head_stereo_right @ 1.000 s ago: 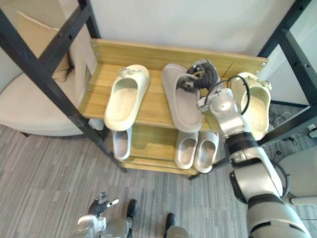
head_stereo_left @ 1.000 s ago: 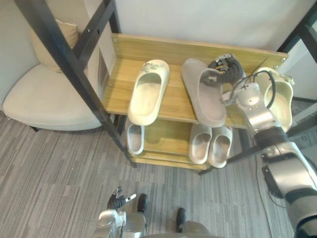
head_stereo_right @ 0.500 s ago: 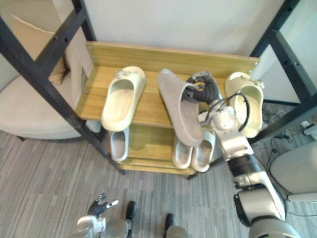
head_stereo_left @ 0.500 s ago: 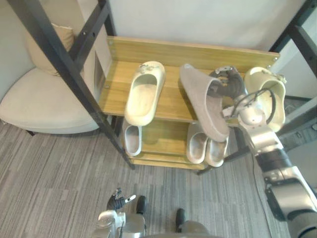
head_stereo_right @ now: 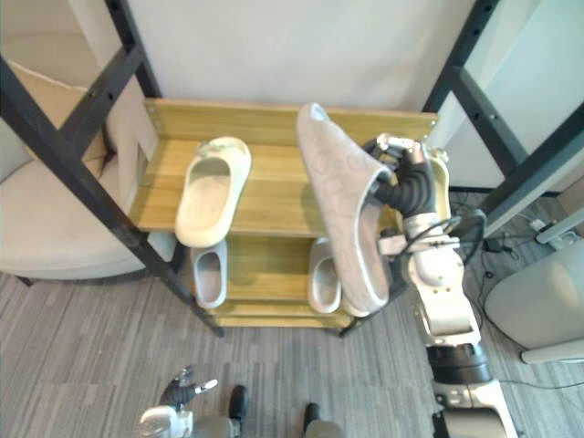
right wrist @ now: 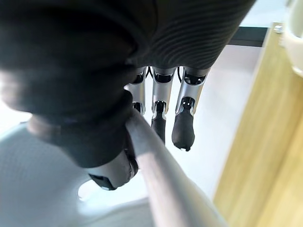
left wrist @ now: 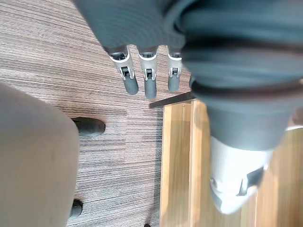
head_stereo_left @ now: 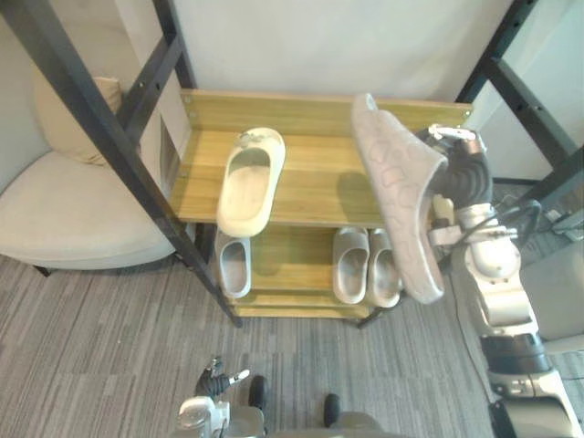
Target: Organize the slippers on the shoe rack
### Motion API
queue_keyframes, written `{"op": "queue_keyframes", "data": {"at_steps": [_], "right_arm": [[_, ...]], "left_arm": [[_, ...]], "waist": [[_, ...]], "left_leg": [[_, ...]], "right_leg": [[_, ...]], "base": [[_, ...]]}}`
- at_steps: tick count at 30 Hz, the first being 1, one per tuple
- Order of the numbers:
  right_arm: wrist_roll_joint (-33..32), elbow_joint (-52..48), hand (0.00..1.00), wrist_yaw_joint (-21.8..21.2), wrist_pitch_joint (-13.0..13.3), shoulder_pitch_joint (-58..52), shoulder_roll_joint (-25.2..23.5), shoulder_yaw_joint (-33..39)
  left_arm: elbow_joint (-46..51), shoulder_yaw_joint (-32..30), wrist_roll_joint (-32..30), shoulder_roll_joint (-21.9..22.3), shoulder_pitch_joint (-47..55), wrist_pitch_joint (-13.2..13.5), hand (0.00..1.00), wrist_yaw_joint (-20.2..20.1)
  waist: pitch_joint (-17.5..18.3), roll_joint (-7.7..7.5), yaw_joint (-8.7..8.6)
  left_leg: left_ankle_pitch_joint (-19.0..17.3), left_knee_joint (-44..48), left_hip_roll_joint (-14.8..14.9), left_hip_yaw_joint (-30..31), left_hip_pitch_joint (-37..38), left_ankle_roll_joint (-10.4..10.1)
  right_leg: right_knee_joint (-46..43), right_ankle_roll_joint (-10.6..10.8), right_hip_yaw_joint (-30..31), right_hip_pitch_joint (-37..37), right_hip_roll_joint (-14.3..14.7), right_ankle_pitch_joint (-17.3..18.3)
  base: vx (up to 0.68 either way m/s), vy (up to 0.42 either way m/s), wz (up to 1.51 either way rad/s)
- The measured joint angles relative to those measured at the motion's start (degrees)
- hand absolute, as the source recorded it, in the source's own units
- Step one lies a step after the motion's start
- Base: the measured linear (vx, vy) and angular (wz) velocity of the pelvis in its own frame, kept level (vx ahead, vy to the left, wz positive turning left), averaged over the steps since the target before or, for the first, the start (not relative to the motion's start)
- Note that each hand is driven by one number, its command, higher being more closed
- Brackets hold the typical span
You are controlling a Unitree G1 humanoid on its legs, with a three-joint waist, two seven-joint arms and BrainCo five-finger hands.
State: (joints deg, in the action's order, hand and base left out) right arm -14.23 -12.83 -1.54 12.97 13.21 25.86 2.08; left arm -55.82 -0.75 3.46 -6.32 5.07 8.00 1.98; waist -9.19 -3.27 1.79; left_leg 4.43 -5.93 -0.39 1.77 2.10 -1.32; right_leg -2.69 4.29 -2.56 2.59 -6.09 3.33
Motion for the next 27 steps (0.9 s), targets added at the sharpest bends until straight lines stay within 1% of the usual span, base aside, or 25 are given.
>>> {"op": "queue_keyframes", "data": {"at_steps": [1,4,11,15,16,17,18,19,20,21,22,23,24,25,27], "right_arm": [[-1.49,-0.88,1.0,-1.44,0.19,-1.98,-0.86,-0.09],[-3.89,-2.23,1.0,-4.37,0.28,-5.97,-1.24,-1.45],[-4.44,-2.04,1.0,-11.62,-0.09,-13.98,-1.15,-12.65],[-4.28,0.36,1.0,-13.58,-0.17,-14.32,-1.04,-18.32],[-3.92,1.51,1.0,-13.62,-0.2,-14.1,-0.96,-19.91],[-3.76,3.02,1.0,-13.57,-0.18,-12.46,-0.8,-21.53],[-3.67,3.47,1.0,-13.38,-0.18,-11.71,-0.67,-22.08],[-3.53,4.66,1.0,-12.96,-0.14,-8.93,0.13,-23.69],[-3.34,5.03,1.0,-12.77,-0.14,-8.03,0.36,-24.06],[-1.73,5.77,1.0,-11.3,-0.14,-5.37,1.09,-25.24],[-0.49,6.79,1.0,-10.3,-0.01,-3.03,1.11,-25.78],[0.25,7.24,1.0,-9.72,0.0,-2.15,1.1,-25.94],[2.45,8.05,1.0,-8.03,-0.01,-0.13,1.18,-25.99],[3.61,9.22,1.0,-6.8,0.02,1.82,1.15,-26.25],[5.82,10.48,1.0,-4.8,0.01,4.38,1.14,-26.47]], "left_arm": [[-0.14,0.03,-0.07,-0.01,0.08,-0.01,0.0,-0.04],[-1.03,0.11,-0.08,0.04,0.09,0.04,0.0,-0.12],[-2.28,1.45,-1.17,0.2,0.09,0.16,0.0,-1.21],[-2.3,3.25,-1.16,0.03,0.04,0.32,0.0,-1.24],[-2.21,4.14,-1.11,-0.03,-0.44,0.59,0.0,-1.36],[-2.2,4.44,-1.08,-0.07,-1.57,0.75,0.0,-1.51],[-2.2,4.64,-1.05,-0.08,-2.09,0.77,0.0,-1.57],[-2.19,5.14,-0.87,0.15,-3.74,0.95,0.0,-1.93],[-2.15,5.18,-0.86,0.3,-4.31,1.15,0.0,-2.13],[-2.01,5.26,-0.35,0.6,-5.96,1.63,0.0,-2.17],[-1.91,5.22,0.82,0.4,-7.28,1.81,0.0,-2.14],[-1.85,5.2,1.31,0.25,-7.77,1.85,0.0,-2.13],[-1.48,5.16,2.44,-0.18,-9.05,1.99,0.0,-2.09],[-0.66,5.13,3.47,-0.54,-9.47,2.51,0.0,-2.07],[0.24,5.13,3.96,-1.15,-10.22,2.82,0.0,-1.95]], "waist": [[0.17,0.05,-0.18],[0.92,0.4,-0.31],[2.69,1.54,-0.39],[2.87,2.14,-0.23],[2.23,2.51,0.18],[0.64,2.94,0.53],[-0.08,3.24,0.62],[-2.71,4.84,0.65],[-3.62,5.37,0.73],[-6.31,6.65,1.28],[-8.32,6.89,1.39],[-8.96,6.91,1.43],[-10.71,6.69,1.7],[-11.98,6.64,1.82],[-13.32,6.62,1.91]], "left_leg": [[-0.01,-0.01,0.01,0.0,0.32,0.0],[-0.18,0.0,-0.18,0.01,0.36,-0.2],[-0.34,0.02,-0.1,-0.09,0.52,-0.45],[-0.59,0.25,-0.16,-0.05,0.93,-0.46],[-1.74,3.19,-0.23,0.05,-0.85,-0.38],[-4.2,9.59,-0.22,0.07,-4.55,-0.12],[-5.15,12.43,-0.14,0.15,-6.17,-0.14],[-8.2,20.41,0.71,0.58,-11.09,-0.35],[-8.82,22.3,0.99,0.74,-12.29,-0.4],[-9.96,26.56,1.47,1.36,-15.35,-0.63],[-10.29,29.06,1.69,2.12,-18.24,-0.79],[-10.49,29.81,1.68,2.26,-19.28,-0.95],[-11.28,31.85,1.33,2.62,-22.03,-1.33],[-11.2,33.25,0.86,3.19,-24.09,-1.53],[-10.95,34.41,0.39,3.51,-27.19,-1.93]], "right_leg": [[0.0,0.0,-0.01,0.36,0.0,0.02],[0.14,0.02,-0.01,0.5,-0.01,0.06],[0.59,0.08,0.0,0.7,-0.05,0.07],[0.78,0.15,-0.07,1.38,-0.06,0.07],[-0.61,0.11,-0.08,0.56,-0.22,0.09],[-3.08,-0.16,-0.08,-1.22,-0.18,0.64],[-4.05,-0.23,-0.1,-1.81,-0.05,0.89],[-7.24,-0.56,-0.34,-3.98,0.87,1.68],[-8.21,-0.59,-0.44,-4.71,1.2,1.88],[-11.83,-0.94,-0.64,-7.34,1.96,2.87],[-16.36,-1.21,-1.12,-10.79,2.03,4.38],[-18.09,-1.31,-1.41,-12.12,1.94,5.08],[-22.34,-1.8,-2.06,-15.59,1.38,7.17],[-25.53,-1.66,-2.5,-18.27,0.9,8.67],[-28.93,-1.75,-2.96,-21.92,0.02,9.47]], "base": [[-0.03,-0.009,-0.02],[-0.03,-0.002,0.01],[-0.01,0.0,0.0],[0.0,0.0,0.0],[-0.03,-0.002,0.03],[-0.06,-0.005,0.03],[-0.11,-0.009,0.06],[-0.11,-0.007,0.07],[-0.18,-0.003,0.08],[-0.24,-0.019,0.12],[-0.26,-0.032,0.17],[-0.29,-0.055,0.31],[-0.29,-0.05,0.31],[-0.34,-0.055,0.34],[-0.26,-0.031,0.24]]}}
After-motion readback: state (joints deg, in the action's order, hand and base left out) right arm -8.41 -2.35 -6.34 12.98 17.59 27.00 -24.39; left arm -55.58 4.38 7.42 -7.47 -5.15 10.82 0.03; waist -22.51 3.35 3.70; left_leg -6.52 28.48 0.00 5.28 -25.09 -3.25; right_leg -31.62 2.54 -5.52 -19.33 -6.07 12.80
